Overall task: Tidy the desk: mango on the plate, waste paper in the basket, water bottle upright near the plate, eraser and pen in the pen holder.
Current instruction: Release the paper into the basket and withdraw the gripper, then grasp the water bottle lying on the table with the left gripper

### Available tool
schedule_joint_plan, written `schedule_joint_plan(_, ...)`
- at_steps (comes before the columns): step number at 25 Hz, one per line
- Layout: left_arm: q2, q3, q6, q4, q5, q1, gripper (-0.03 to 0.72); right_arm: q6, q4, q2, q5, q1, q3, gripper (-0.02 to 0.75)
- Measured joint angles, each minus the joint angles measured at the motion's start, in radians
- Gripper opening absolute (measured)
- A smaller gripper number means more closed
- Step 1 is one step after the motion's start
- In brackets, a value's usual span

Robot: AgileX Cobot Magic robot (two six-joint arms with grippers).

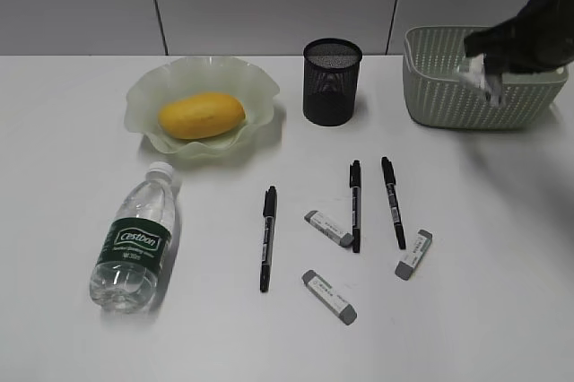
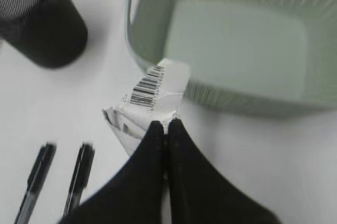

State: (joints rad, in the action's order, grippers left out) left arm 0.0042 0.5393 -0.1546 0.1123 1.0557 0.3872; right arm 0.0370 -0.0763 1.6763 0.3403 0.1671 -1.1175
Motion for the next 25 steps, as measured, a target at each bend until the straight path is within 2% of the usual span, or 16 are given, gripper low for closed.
schedule_joint_plan(3,0.000,0.000,0.000,0.000,0.000,0.000,0.486,0.000,0.029,0.008,-0.067,-0.031,-0.075,0.015)
schedule_joint_plan(5,0.000,0.000,0.000,0.000,0.000,0.000,0.486,-0.001,0.044,0.081,-0.055,-0.066,-0.165,0.101)
schedule_joint_plan(9,0.000,0.000,0.000,0.000,0.000,0.000,0.486,-0.002,0.097,0.156,0.054,-0.102,-0.288,0.509)
schedule_joint_plan(11,0.000,0.000,0.000,0.000,0.000,0.000,0.486,-0.002,0.129,0.115,0.080,-0.102,-0.283,0.599)
schedule_joint_plan(12,0.000,0.000,0.000,0.000,0.000,0.000,0.486,-0.002,0.143,0.083,0.092,-0.102,-0.265,0.603)
schedule_joint_plan(15,0.001,0.000,0.000,0.000,-0.002,0.000,0.486,-0.002,0.161,-0.088,0.140,-0.102,-0.124,0.547)
schedule_joint_plan(18,0.051,0.008,0.000,0.000,-0.009,0.000,0.486,-0.003,0.154,-0.343,0.201,-0.101,0.109,0.508)
schedule_joint_plan(22,0.264,0.055,0.000,0.002,-0.087,0.000,0.486,-0.030,0.085,-0.742,0.429,-0.101,0.326,0.489)
schedule_joint_plan(25,0.522,0.101,0.000,0.000,-0.167,0.000,0.486,-0.037,0.065,-1.028,0.641,-0.101,0.427,0.486)
